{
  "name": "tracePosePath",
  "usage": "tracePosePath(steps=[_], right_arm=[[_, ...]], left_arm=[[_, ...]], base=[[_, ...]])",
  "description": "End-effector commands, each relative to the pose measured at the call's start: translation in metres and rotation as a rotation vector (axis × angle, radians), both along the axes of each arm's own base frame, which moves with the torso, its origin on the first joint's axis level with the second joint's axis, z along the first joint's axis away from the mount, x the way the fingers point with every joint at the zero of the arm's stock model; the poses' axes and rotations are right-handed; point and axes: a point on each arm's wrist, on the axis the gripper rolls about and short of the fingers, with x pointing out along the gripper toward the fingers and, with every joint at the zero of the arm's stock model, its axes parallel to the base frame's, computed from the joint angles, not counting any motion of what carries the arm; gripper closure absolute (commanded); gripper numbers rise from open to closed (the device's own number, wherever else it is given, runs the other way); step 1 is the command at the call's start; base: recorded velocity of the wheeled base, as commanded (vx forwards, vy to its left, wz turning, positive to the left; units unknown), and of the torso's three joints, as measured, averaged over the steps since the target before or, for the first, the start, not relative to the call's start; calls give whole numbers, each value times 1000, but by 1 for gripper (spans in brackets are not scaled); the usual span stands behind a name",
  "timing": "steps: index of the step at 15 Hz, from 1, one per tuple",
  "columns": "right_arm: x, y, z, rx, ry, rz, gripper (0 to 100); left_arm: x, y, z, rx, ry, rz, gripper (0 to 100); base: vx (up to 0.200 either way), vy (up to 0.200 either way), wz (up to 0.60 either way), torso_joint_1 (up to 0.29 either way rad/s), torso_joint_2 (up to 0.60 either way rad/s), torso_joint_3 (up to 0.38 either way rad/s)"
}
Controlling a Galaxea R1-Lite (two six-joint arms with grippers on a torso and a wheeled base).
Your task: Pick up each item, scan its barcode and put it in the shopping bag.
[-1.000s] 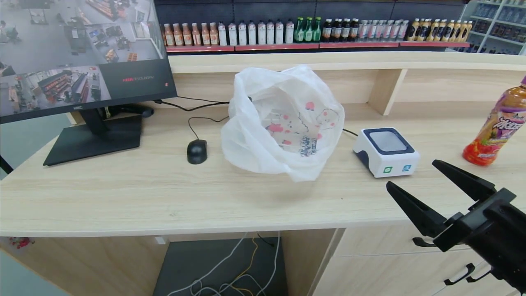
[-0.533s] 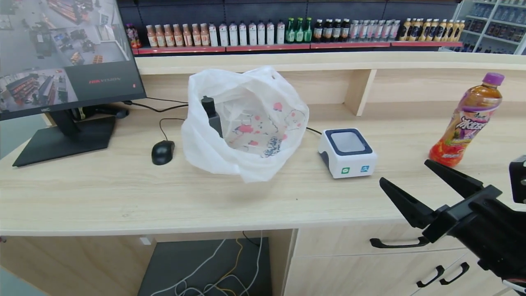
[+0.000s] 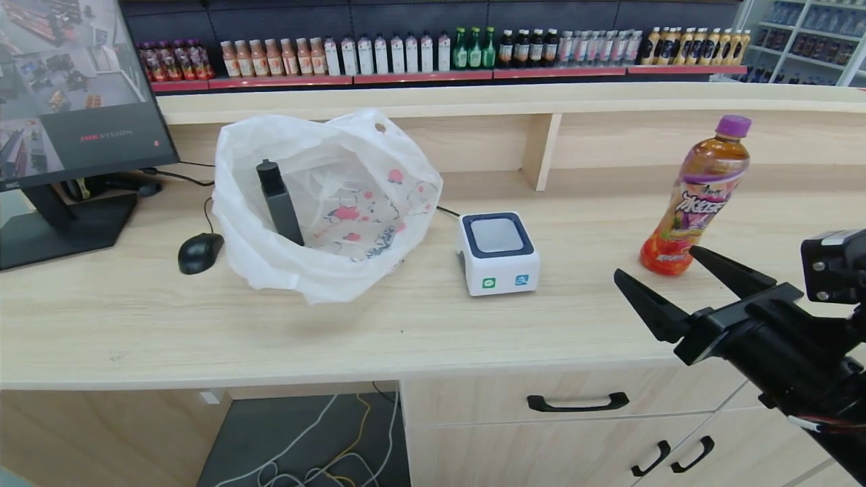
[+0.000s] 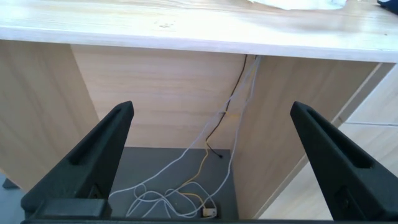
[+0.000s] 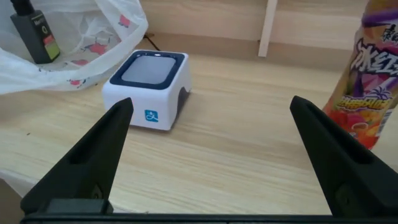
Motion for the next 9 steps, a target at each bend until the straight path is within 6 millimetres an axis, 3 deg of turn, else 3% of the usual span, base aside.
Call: tracePosePath(steps=[1, 9], right_arm=[[6, 3, -6, -14, 25, 6, 0], [18, 9, -9, -22, 33, 21, 0]], left_arm=[[0, 0, 0, -1, -1, 0, 0], [0, 0, 0, -1, 0, 0, 0]], base=[[0, -200, 0, 7, 2, 2], [0, -200, 0, 3, 2, 1]])
